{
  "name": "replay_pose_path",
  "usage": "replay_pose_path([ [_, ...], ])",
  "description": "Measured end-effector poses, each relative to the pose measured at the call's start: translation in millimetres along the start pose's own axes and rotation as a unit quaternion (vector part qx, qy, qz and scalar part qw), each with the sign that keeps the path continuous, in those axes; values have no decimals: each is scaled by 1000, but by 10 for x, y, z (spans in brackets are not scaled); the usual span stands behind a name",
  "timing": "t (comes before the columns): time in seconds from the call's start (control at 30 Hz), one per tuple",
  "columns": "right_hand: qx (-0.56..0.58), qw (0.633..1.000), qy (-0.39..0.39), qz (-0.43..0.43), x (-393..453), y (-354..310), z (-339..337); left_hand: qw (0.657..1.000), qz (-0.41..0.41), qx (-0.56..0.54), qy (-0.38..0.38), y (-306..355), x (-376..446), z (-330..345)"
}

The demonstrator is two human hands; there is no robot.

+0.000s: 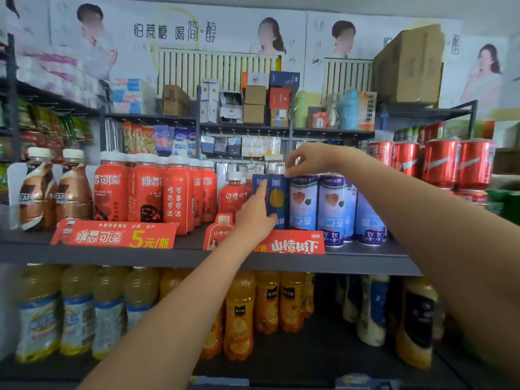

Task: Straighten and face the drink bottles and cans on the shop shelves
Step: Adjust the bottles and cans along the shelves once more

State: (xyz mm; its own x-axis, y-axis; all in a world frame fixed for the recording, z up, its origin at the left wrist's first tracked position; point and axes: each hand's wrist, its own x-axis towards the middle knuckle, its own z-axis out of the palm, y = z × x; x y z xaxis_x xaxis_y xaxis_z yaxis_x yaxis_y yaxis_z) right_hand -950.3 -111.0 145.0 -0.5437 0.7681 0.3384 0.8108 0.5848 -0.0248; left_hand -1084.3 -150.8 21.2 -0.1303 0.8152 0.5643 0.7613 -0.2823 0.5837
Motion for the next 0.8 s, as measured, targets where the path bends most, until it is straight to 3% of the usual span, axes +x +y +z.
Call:
replay_pose_path([
  [0.13,-39,998,-55,15,-137,75,-17,1000,-5,24,3,22,-11,89],
  [0.37,-53,998,-41,-10,-216,143,-26,989,27,130,67,150,-109,230],
  [0.47,23,999,-33,9,-326,278,-42,991,35,111,64,221,-97,288],
  [0.6,11,994,83,75,-506,562,-100,996,14,62,58,367,-86,391],
  [0.8,4,995,40,87,-607,571,21,996,-43,11,80,561,-65,514],
])
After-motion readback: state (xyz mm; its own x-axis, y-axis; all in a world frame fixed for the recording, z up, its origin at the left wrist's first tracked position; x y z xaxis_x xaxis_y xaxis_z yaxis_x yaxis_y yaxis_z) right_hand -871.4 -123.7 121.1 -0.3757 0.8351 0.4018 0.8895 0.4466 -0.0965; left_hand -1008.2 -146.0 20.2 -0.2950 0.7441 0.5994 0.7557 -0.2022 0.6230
